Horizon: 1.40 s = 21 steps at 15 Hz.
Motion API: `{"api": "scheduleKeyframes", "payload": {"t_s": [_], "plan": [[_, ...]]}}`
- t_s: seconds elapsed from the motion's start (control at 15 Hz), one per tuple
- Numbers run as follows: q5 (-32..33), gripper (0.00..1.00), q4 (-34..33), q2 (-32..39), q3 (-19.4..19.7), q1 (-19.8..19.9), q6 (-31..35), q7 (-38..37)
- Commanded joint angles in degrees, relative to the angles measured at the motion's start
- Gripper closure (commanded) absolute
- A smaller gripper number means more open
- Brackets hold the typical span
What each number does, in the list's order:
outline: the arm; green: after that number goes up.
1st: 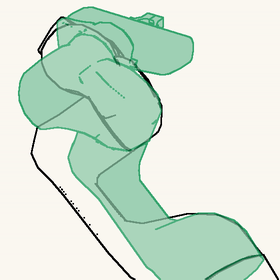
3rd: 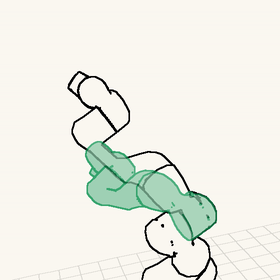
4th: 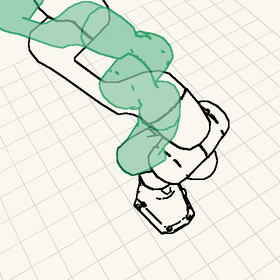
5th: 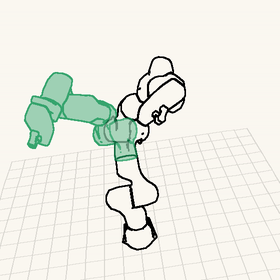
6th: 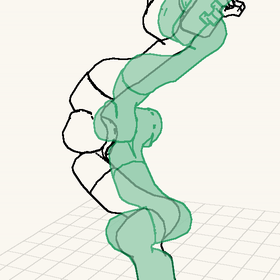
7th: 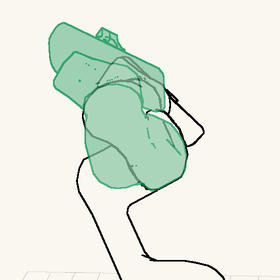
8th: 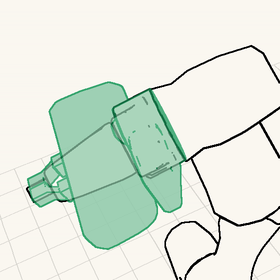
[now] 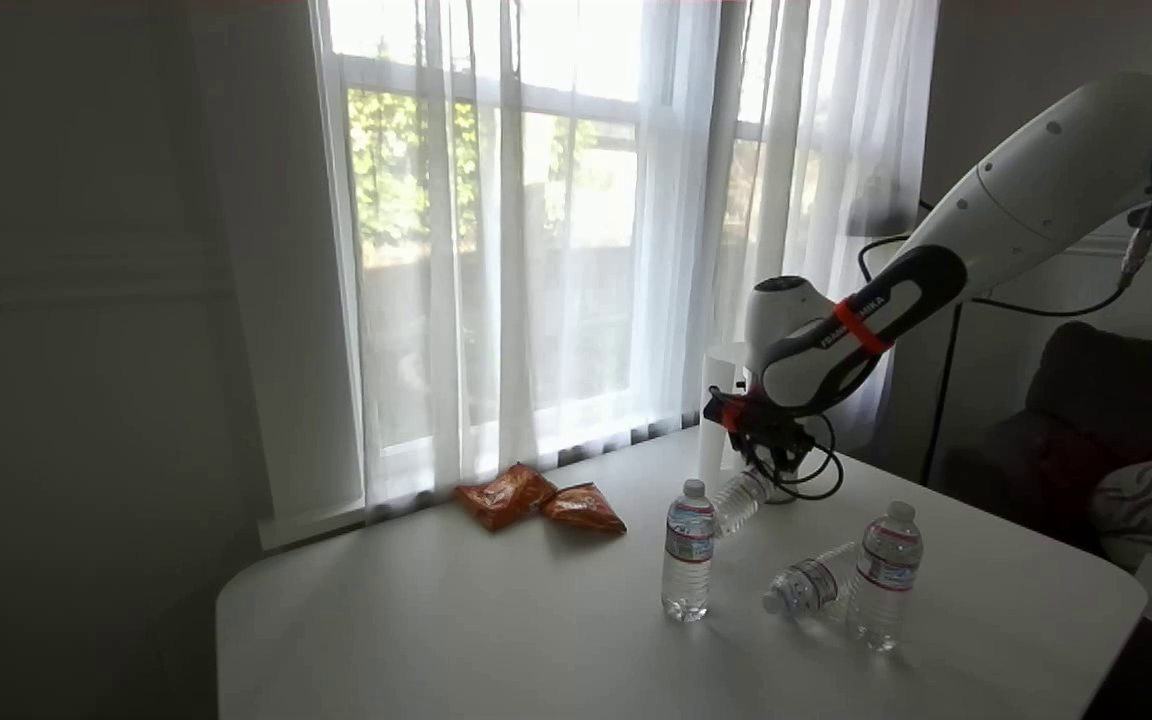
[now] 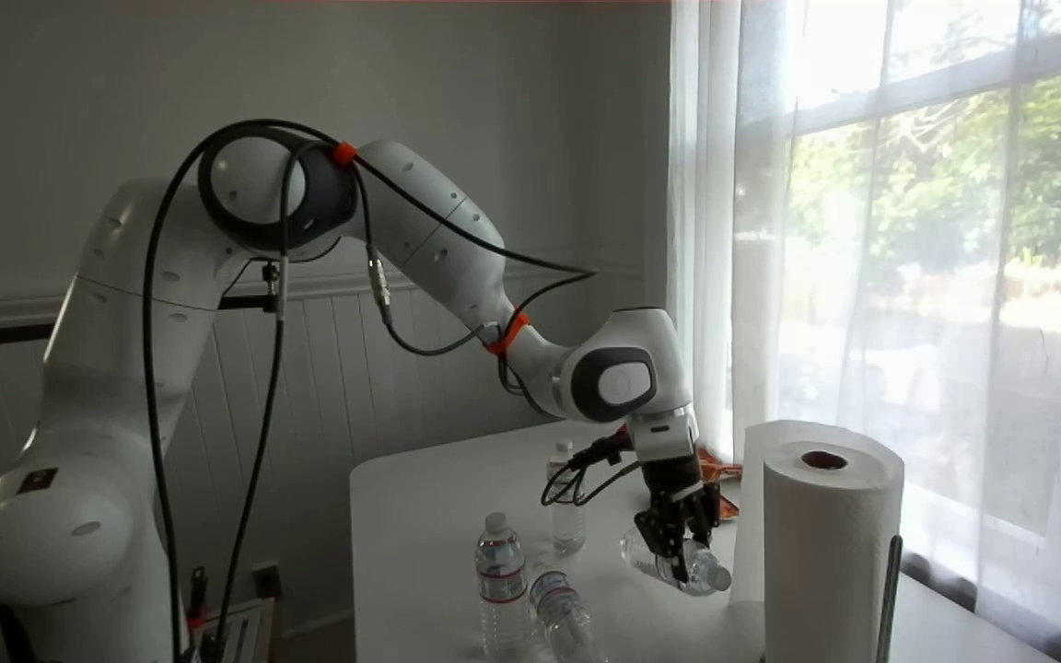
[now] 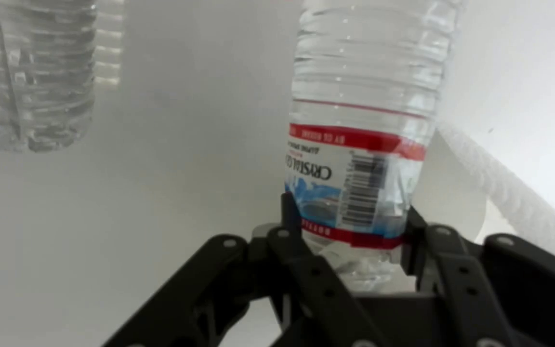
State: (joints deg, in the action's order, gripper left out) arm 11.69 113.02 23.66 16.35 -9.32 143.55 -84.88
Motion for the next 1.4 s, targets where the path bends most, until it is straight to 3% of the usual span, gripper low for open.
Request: {"api": "scheduleKeyframes", "payload": {"t_s": [0.0,0.33,0.87,1.33], "plan": [[12.05,0.78,-1.69,-2.15,3.18,-4.02,-5.32,-9.5],[29.15,0.78,-2.64,-2.64,2.35,-7.14,-13.1,-22.12],[54.7,0.78,-1.67,-2.54,-6.65,-7.43,-26.37,-39.56],[63.13,0.78,-0.02,-0.92,-13.48,-4.4,-33.66,-44.36]]}}
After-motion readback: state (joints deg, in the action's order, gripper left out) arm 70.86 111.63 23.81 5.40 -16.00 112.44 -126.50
